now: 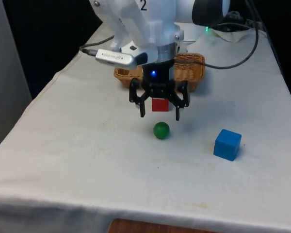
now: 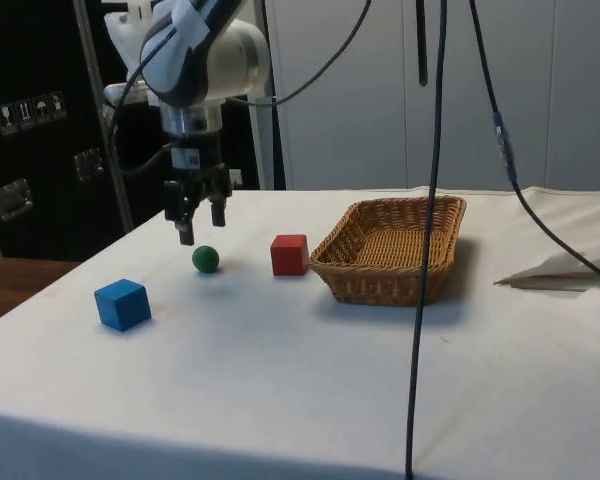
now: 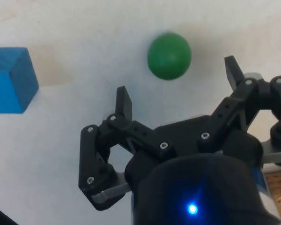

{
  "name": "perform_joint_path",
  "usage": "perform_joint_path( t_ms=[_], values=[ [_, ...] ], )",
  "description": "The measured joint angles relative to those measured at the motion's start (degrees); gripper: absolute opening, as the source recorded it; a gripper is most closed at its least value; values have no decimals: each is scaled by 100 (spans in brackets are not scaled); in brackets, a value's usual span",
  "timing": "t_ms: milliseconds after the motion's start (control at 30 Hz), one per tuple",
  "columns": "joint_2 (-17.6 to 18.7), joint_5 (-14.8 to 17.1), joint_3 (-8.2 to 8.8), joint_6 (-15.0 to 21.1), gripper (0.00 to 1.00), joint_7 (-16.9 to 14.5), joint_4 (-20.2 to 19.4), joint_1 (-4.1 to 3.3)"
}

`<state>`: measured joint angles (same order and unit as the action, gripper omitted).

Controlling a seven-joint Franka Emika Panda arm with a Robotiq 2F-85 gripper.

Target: Place all non-red objects into the basket.

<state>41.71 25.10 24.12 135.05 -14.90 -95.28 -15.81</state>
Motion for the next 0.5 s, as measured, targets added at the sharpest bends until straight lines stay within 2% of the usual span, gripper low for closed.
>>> perform_joint_path(
  t_ms=[367,500],
  values=[
    [378,292,-23,223,100,-109,115,0],
    [453,309,-23,229,100,-103,178,0]
  ],
)
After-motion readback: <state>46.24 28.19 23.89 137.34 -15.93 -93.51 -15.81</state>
